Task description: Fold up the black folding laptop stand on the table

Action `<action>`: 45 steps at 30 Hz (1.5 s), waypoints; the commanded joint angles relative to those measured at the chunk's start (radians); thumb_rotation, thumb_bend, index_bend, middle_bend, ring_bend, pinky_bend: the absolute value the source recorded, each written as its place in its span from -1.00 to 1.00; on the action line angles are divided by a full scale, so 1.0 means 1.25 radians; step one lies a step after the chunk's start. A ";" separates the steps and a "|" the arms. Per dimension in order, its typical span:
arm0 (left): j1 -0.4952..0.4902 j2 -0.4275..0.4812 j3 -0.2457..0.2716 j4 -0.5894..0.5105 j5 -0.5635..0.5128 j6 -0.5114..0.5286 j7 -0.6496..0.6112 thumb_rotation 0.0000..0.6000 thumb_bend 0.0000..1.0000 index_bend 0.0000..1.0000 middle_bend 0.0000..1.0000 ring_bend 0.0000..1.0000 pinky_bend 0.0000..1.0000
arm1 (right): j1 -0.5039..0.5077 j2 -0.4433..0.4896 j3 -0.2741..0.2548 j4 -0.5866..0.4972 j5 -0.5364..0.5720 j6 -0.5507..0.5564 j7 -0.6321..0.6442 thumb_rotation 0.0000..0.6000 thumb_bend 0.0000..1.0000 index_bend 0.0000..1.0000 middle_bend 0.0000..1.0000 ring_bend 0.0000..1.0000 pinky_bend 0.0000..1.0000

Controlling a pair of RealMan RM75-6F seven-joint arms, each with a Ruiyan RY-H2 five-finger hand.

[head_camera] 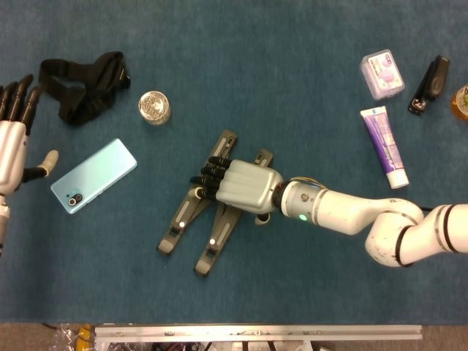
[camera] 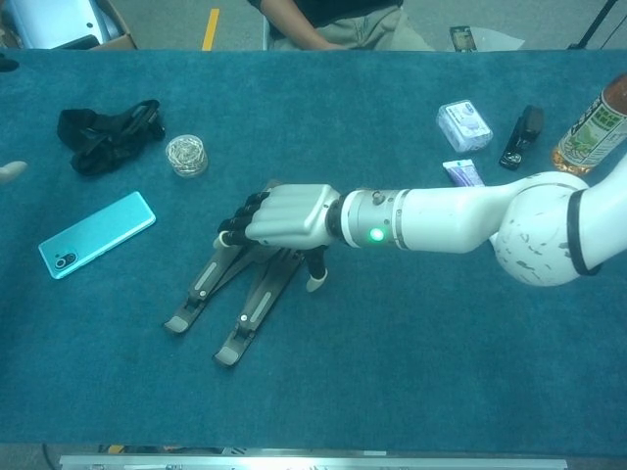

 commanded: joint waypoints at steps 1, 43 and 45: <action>0.002 -0.001 -0.003 -0.002 -0.002 0.000 0.002 1.00 -0.49 -1.00 -1.00 -1.00 -0.98 | 0.009 -0.011 -0.002 0.015 0.007 -0.006 0.004 1.00 -1.00 -1.00 -1.00 -1.00 -1.00; 0.024 -0.001 -0.028 -0.004 0.004 -0.003 -0.008 1.00 -0.49 -1.00 -1.00 -1.00 -0.98 | 0.064 -0.090 -0.011 0.098 0.094 0.010 0.035 1.00 -0.91 -1.00 -0.42 -1.00 -1.00; 0.025 -0.001 -0.029 -0.003 0.005 -0.004 -0.008 1.00 -0.49 -1.00 -1.00 -1.00 -0.98 | 0.063 -0.092 -0.012 0.099 0.096 0.015 0.034 1.00 -0.90 -1.00 -0.36 -1.00 -1.00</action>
